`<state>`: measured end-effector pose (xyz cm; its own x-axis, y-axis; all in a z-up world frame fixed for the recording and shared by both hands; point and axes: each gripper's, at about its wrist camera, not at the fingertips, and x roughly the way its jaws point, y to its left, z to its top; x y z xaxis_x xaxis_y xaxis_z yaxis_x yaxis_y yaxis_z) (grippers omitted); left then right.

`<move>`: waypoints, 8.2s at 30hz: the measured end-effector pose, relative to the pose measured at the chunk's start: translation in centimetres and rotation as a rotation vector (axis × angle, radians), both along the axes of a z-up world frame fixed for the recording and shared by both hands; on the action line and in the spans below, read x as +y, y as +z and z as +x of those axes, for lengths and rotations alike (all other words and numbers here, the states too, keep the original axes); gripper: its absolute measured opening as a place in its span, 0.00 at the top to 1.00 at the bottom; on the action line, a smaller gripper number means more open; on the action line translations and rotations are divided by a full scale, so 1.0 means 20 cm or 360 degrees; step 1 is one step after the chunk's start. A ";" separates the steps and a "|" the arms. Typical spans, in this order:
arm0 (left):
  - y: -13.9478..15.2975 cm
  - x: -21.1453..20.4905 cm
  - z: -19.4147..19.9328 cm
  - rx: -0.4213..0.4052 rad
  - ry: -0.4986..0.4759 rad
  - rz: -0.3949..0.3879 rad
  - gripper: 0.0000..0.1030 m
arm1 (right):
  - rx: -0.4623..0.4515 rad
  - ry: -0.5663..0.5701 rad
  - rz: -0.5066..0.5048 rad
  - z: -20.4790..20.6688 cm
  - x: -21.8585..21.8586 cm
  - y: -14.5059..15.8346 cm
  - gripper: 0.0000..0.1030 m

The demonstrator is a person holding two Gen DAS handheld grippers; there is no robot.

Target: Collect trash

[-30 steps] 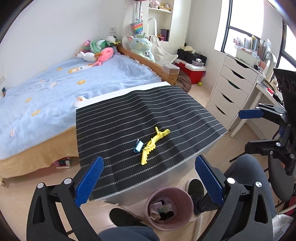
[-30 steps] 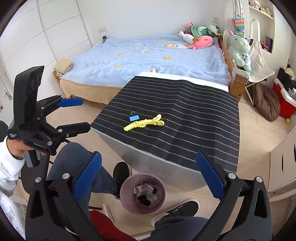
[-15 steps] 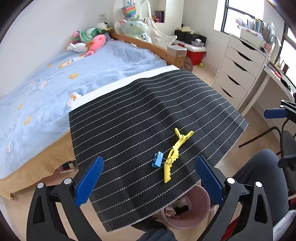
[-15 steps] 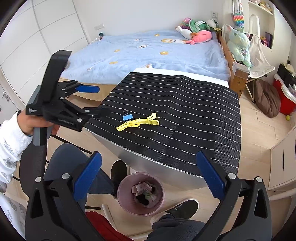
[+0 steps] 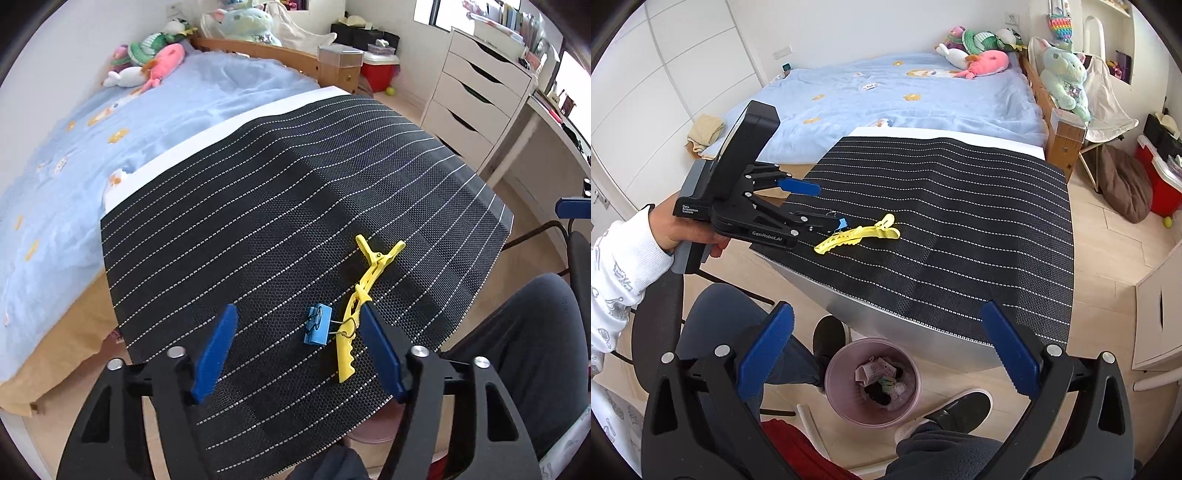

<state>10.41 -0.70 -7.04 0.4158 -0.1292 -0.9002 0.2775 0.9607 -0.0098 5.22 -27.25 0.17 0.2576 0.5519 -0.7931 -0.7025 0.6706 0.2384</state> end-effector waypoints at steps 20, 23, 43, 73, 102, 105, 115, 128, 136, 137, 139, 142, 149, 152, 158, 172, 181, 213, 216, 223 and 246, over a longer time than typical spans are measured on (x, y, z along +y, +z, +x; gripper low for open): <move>-0.01 0.02 0.00 0.0017 0.0037 -0.0060 0.98 | 0.0018 0.0021 -0.0022 0.01 0.04 -0.03 0.03; 0.03 0.04 -0.02 -0.0012 0.0069 -0.0069 0.98 | 0.0010 0.0034 -0.0029 0.02 0.06 -0.02 0.03; 0.26 0.11 -0.24 -0.0170 0.0197 -0.0179 0.98 | -0.0105 0.0308 -0.0212 0.18 0.36 0.01 0.03; 0.21 0.18 -0.30 -0.0160 0.0265 -0.0257 0.98 | -0.0099 0.0818 -0.0645 0.36 0.70 -0.34 0.81; 0.31 0.09 -0.36 -0.0233 0.0212 -0.0255 0.98 | -0.0165 0.0616 -0.0344 0.25 0.51 -0.05 0.97; 0.35 0.06 -0.38 -0.0258 0.0193 -0.0253 0.98 | -0.0178 0.0604 -0.0300 0.21 0.46 0.01 0.97; 0.43 0.00 -0.50 -0.0311 0.0137 -0.0248 0.98 | -0.0213 0.0581 -0.0177 0.06 0.29 0.13 0.97; 0.47 -0.07 -0.63 -0.0342 0.0096 -0.0261 0.98 | -0.0239 0.0599 -0.0116 -0.20 0.13 0.18 0.97; 0.46 -0.13 -0.72 -0.0326 0.0066 -0.0297 0.98 | -0.0164 0.0623 -0.0126 -0.34 0.09 0.09 0.97; 0.45 -0.13 -0.73 -0.0324 0.0062 -0.0303 0.98 | -0.0157 0.0633 -0.0129 -0.35 0.09 0.08 0.97; 0.44 -0.13 -0.74 -0.0319 0.0059 -0.0306 0.98 | -0.0143 0.0645 -0.0131 -0.37 0.09 0.07 0.97; 0.44 -0.14 -0.75 -0.0315 0.0059 -0.0310 0.98 | -0.0121 0.0699 -0.0130 -0.40 0.11 0.05 0.96; 0.43 -0.14 -0.77 -0.0314 0.0062 -0.0309 0.98 | -0.0132 0.0623 -0.0033 -0.39 0.10 0.06 0.19; 0.42 -0.14 -0.77 -0.0305 0.0059 -0.0311 0.98 | -0.0128 0.0559 0.0006 -0.37 0.08 0.08 0.10; 0.42 -0.16 -0.77 -0.0295 0.0043 -0.0316 0.98 | -0.0097 0.0392 -0.0012 -0.33 0.06 0.08 0.03; 0.40 -0.22 -0.79 -0.0284 -0.0004 -0.0318 0.98 | -0.0063 0.0222 -0.0021 -0.34 0.00 0.10 0.03; 0.36 -0.32 -0.81 -0.0252 -0.0062 -0.0290 0.98 | -0.0137 0.0145 -0.0006 -0.34 -0.07 0.19 0.03; 0.37 -0.25 -0.77 -0.0305 0.0135 -0.0269 0.07 | -0.0127 0.0021 -0.0017 -0.30 -0.09 0.16 0.03; 0.39 -0.22 -0.76 -0.0331 0.0176 -0.0271 0.07 | -0.0137 -0.0048 -0.0039 -0.27 -0.09 0.16 0.03; 0.44 -0.15 -0.66 -0.0408 0.0267 -0.0201 0.07 | -0.0189 -0.0108 -0.0012 -0.17 -0.05 0.22 0.03; 0.47 0.02 -0.32 -0.0419 0.0418 -0.0223 0.06 | -0.0209 -0.0076 -0.0034 0.14 0.18 0.25 0.03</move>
<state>3.92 -0.23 2.42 0.6653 -0.1017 -0.7396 0.0329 0.9937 -0.1071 7.94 -23.70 5.17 0.3858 0.5199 -0.7622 -0.6937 0.7081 0.1319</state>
